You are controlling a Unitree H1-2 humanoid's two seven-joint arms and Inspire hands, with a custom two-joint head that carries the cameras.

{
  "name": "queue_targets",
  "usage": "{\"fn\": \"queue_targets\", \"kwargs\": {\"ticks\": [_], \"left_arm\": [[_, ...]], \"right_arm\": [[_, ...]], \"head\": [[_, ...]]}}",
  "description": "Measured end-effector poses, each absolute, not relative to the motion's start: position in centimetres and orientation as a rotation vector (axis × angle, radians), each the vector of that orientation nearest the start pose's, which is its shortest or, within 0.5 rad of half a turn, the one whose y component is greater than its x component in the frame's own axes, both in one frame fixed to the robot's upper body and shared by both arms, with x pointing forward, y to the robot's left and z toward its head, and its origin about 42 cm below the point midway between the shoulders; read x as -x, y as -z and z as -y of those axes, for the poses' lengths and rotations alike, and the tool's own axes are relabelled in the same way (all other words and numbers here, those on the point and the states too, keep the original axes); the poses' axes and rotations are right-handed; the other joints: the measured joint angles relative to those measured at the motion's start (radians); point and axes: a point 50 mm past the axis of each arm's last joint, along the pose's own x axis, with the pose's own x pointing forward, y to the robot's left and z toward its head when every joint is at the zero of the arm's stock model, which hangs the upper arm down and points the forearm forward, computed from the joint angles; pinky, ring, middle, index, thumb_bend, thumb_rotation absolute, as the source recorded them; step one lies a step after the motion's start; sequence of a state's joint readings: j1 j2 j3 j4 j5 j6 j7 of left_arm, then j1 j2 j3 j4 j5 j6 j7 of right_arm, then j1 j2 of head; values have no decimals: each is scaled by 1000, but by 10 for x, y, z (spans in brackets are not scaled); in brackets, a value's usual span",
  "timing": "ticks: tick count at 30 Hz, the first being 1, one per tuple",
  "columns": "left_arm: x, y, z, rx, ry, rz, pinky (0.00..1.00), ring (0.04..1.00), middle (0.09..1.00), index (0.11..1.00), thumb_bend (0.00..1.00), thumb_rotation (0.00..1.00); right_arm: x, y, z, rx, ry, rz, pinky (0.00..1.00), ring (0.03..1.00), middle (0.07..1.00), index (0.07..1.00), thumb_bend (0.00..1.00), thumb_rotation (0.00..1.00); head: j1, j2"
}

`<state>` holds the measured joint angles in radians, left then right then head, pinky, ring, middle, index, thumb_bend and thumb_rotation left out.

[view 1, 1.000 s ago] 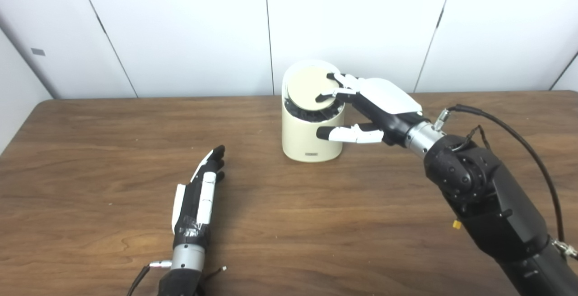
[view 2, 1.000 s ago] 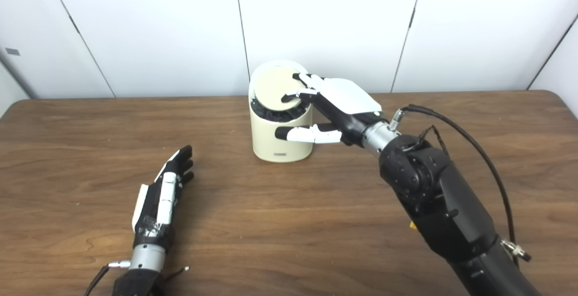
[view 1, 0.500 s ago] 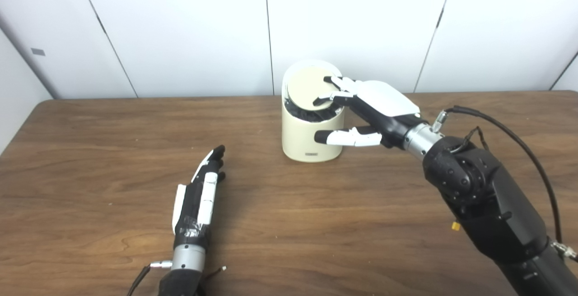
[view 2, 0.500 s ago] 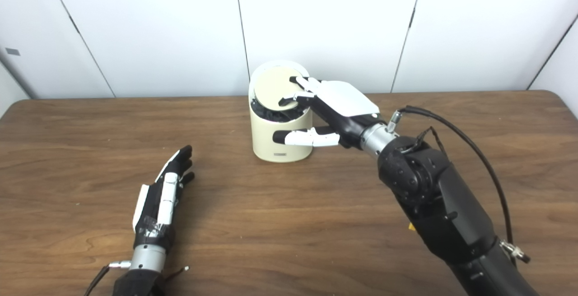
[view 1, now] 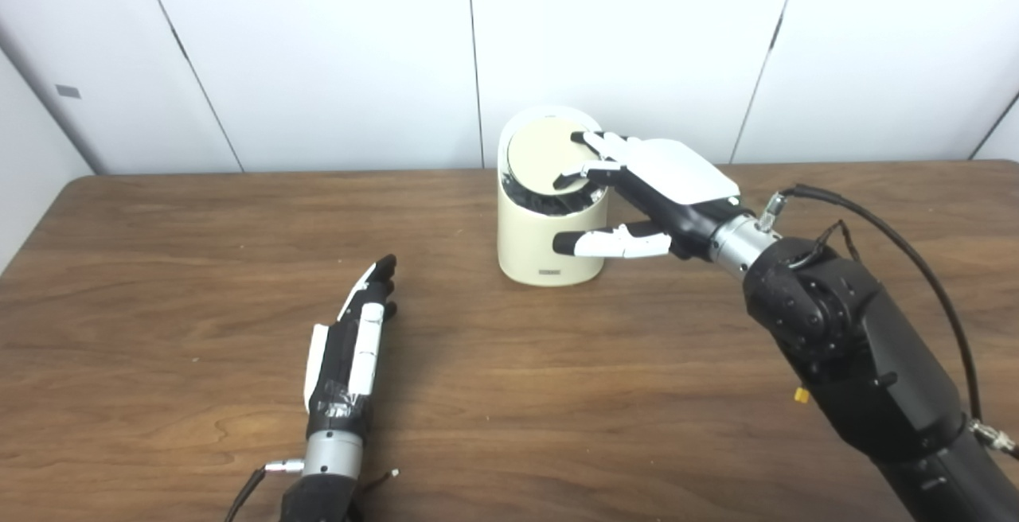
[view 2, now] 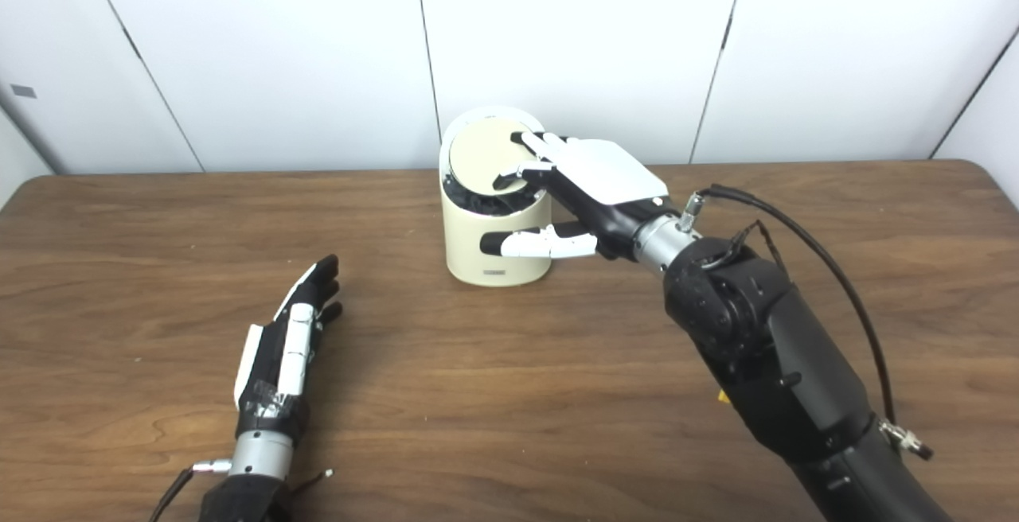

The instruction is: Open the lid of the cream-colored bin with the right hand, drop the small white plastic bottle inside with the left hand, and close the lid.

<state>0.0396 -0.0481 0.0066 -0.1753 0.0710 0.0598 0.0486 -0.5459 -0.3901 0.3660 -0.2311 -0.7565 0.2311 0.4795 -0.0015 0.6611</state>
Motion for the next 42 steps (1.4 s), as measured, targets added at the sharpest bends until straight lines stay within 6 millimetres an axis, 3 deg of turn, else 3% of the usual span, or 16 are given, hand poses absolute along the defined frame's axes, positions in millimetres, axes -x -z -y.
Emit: {"fn": "queue_targets", "kwargs": {"ticks": [13, 21, 25, 29, 34, 42], "left_arm": [[-270, -130, -204, -16, -78, 77, 908, 936, 939, 905, 628, 950], [-271, -128, -209, 28, -83, 47, 903, 945, 945, 911, 528, 888], [-271, -128, -210, 43, -84, 47, 900, 946, 948, 915, 541, 858], [-270, -128, -213, 46, -87, 46, 877, 928, 937, 912, 548, 866], [-270, -130, -222, 26, -87, 38, 905, 938, 951, 923, 530, 917], [-265, -133, -236, -9, -61, 24, 926, 949, 952, 932, 483, 953]], "right_arm": [[-378, -293, 187, 1205, -436, 315, 1000, 1000, 1000, 956, 624, 1000], [-368, -310, 204, 1193, -375, 326, 1000, 1000, 1000, 983, 620, 1000], [-360, -307, 214, 1156, -350, 308, 1000, 1000, 1000, 980, 568, 1000], [-344, -292, 235, 1041, -287, 272, 980, 1000, 1000, 973, 525, 1000], [-329, -264, 254, 939, -248, 160, 990, 1000, 1000, 972, 602, 1000], [-304, -223, 266, 669, -178, 45, 975, 998, 995, 960, 598, 1000]], "head": [[0, 2], [-3, 2], [-5, 3], [-9, 5], [-18, 8], [-23, 14]]}}
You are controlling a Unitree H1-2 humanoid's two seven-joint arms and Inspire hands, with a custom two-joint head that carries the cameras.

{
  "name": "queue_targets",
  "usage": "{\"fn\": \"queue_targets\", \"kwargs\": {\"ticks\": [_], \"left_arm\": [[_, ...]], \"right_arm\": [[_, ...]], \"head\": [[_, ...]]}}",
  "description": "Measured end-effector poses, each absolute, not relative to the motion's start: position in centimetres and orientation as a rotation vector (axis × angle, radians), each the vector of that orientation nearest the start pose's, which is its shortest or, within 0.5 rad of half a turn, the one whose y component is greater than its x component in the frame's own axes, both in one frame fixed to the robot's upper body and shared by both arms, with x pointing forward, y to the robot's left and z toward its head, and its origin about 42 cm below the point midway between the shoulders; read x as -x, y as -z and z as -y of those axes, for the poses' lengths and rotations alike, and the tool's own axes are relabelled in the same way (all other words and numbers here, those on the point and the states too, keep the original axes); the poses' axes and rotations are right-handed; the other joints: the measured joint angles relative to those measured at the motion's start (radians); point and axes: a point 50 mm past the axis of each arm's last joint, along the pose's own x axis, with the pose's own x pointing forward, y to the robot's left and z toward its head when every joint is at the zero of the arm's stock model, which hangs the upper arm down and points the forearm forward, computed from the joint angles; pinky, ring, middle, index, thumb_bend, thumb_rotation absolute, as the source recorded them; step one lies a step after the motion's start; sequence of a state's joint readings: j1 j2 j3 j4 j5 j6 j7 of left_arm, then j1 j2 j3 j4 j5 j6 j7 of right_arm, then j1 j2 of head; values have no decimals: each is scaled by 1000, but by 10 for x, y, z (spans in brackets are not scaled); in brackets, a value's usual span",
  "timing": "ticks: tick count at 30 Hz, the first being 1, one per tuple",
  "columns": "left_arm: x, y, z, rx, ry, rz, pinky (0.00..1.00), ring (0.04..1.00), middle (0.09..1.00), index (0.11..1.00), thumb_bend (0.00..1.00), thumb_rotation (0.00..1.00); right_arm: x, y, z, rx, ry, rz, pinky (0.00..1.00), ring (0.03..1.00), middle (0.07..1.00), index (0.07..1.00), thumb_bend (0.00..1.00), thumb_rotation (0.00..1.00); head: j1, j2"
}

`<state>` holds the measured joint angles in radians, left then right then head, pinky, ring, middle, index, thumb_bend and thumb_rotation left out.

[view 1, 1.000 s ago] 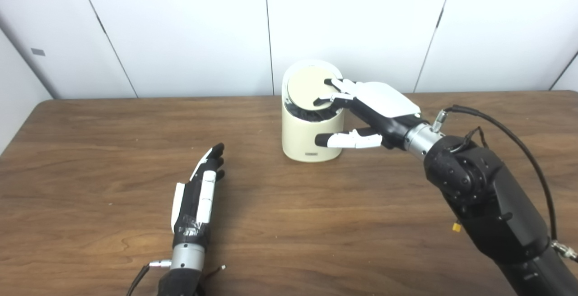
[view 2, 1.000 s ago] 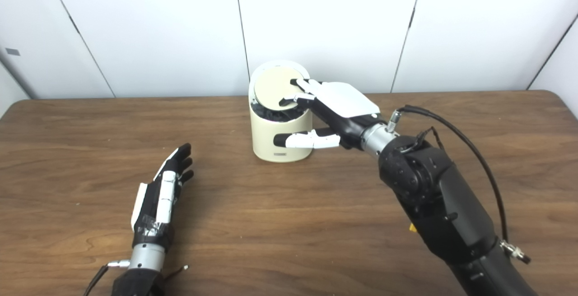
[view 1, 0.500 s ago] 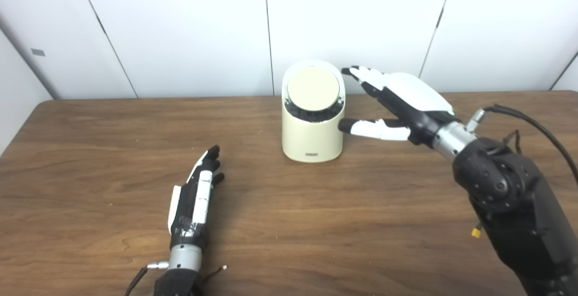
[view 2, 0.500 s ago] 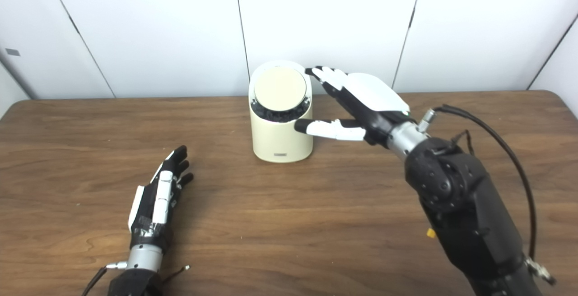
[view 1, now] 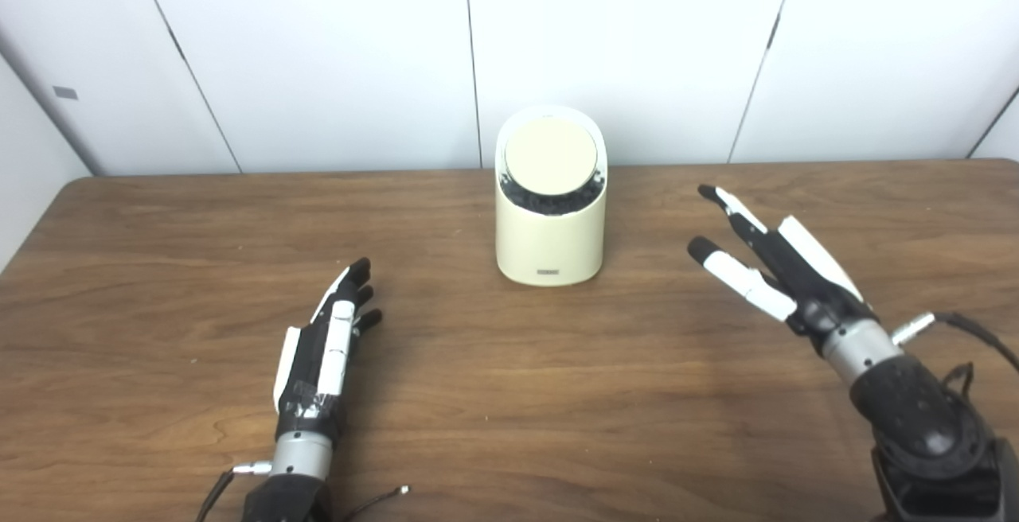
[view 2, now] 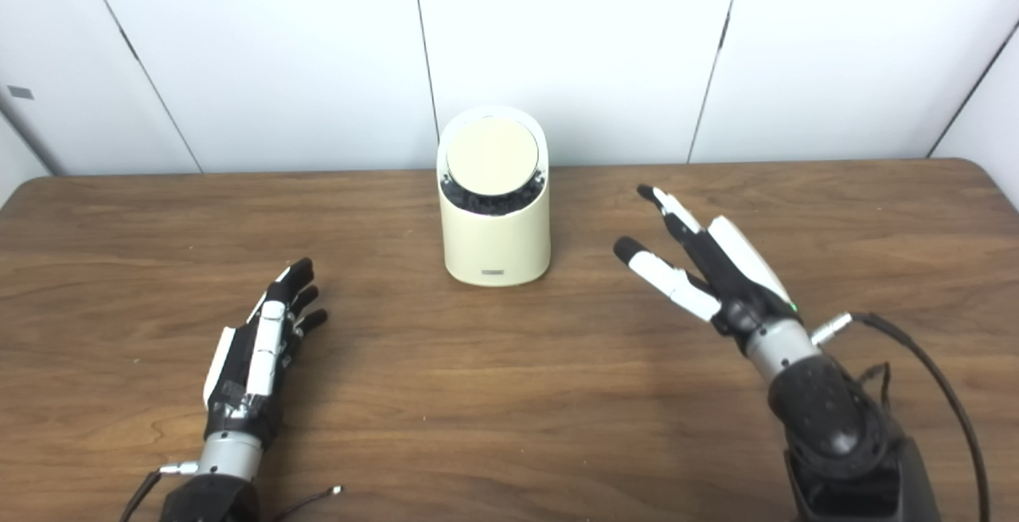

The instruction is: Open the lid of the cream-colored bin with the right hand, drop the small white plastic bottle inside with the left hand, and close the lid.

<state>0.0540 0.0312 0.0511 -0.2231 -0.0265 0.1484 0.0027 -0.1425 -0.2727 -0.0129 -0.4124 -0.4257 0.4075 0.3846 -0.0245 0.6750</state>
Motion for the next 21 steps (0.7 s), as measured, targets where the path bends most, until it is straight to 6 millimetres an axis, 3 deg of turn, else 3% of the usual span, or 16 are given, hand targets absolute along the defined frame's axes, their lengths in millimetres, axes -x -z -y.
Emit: {"fn": "queue_targets", "kwargs": {"ticks": [7, 11, 17, 21], "left_arm": [[-250, -126, -249, 28, -64, 42, 947, 950, 952, 924, 486, 957], [-241, -123, -253, 41, -66, 52, 951, 954, 956, 928, 527, 960], [-236, -121, -258, 34, -74, 68, 993, 980, 985, 988, 499, 988], [-233, -117, -262, 14, -75, 89, 1000, 999, 1000, 1000, 489, 1000]], "right_arm": [[-295, -189, 260, 305, -117, 2, 999, 1000, 1000, 989, 668, 1000], [-285, -173, 256, 194, -66, -11, 994, 1000, 1000, 978, 668, 1000], [-271, -149, 245, 83, -42, -4, 1000, 1000, 1000, 984, 669, 1000], [-271, -143, 246, 33, -33, 25, 1000, 1000, 1000, 988, 657, 1000]], "head": [[6, 5], [14, 6], [18, 11], [21, 11]]}}
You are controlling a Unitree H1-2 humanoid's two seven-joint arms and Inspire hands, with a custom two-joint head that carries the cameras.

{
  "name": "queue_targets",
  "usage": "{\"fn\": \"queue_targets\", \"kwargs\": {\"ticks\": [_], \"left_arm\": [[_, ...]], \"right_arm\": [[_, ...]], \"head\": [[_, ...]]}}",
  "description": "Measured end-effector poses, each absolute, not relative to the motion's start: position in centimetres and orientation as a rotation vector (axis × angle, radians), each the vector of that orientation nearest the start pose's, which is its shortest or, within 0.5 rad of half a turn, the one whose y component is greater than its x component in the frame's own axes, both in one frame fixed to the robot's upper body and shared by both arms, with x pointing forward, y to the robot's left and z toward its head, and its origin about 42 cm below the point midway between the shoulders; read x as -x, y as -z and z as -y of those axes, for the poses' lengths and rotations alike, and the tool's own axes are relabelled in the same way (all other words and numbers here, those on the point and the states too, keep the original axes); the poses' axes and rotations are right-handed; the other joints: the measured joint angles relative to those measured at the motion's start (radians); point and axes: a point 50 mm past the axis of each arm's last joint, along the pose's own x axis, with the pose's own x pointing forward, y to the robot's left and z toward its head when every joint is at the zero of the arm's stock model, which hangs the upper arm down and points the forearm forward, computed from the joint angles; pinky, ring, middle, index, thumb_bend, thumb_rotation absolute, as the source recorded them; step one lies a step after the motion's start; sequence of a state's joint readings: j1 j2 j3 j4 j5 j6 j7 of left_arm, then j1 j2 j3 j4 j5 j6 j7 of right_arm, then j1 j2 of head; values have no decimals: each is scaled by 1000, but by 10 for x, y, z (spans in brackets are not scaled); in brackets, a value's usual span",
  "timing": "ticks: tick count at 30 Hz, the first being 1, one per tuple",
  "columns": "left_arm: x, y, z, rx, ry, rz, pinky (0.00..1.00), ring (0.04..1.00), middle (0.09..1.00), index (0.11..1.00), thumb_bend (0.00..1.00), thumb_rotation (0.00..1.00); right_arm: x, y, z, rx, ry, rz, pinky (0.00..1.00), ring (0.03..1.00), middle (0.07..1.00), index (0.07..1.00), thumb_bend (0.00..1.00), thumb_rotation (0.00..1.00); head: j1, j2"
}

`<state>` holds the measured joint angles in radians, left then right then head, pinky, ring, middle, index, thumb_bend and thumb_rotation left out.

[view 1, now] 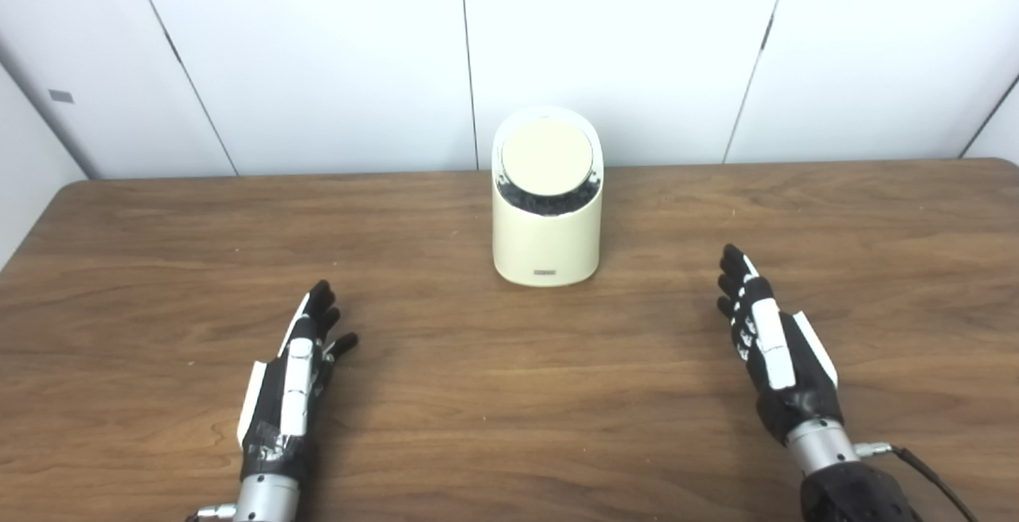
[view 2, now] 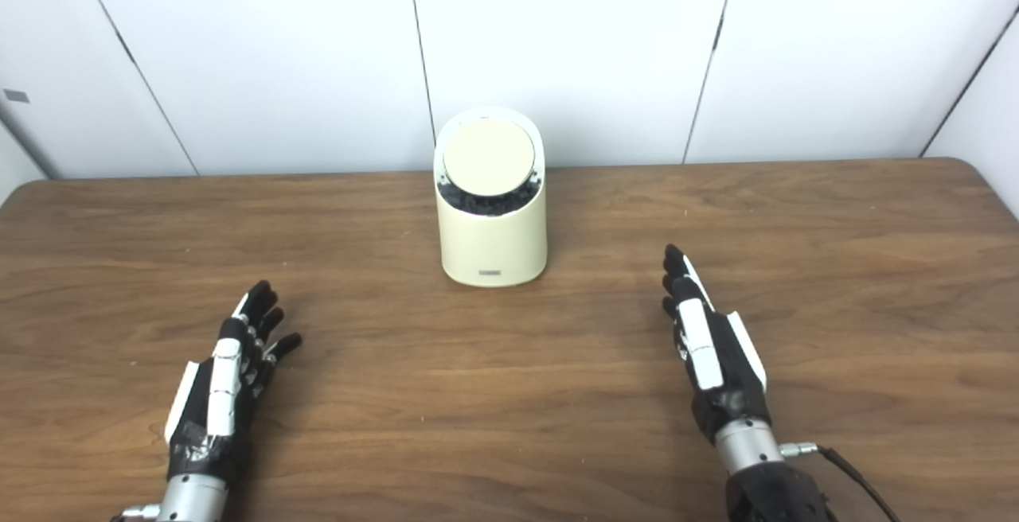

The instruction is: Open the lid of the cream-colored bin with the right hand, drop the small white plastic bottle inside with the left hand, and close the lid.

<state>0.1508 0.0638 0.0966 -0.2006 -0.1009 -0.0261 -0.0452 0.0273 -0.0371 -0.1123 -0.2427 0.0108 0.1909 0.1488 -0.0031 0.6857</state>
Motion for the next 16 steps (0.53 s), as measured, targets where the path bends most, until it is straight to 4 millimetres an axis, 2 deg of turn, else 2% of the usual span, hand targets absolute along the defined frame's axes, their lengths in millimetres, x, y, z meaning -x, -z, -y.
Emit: {"fn": "queue_targets", "kwargs": {"ticks": [4, 9, 16], "left_arm": [[-232, -115, -266, -6, -75, 124, 1000, 1000, 1000, 998, 505, 1000], [-232, -116, -267, -10, -78, 175, 1000, 1000, 1000, 1000, 470, 1000], [-234, -118, -269, -10, -88, 227, 1000, 999, 995, 980, 486, 999]], "right_arm": [[-270, -139, 249, 40, -25, 51, 1000, 1000, 1000, 983, 627, 1000], [-264, -134, 254, 56, -8, 57, 1000, 1000, 1000, 977, 663, 1000], [-262, -130, 257, 26, -8, 64, 1000, 1000, 1000, 979, 641, 1000]], "head": [[-8, 2], [-15, 3], [-28, 5]]}}
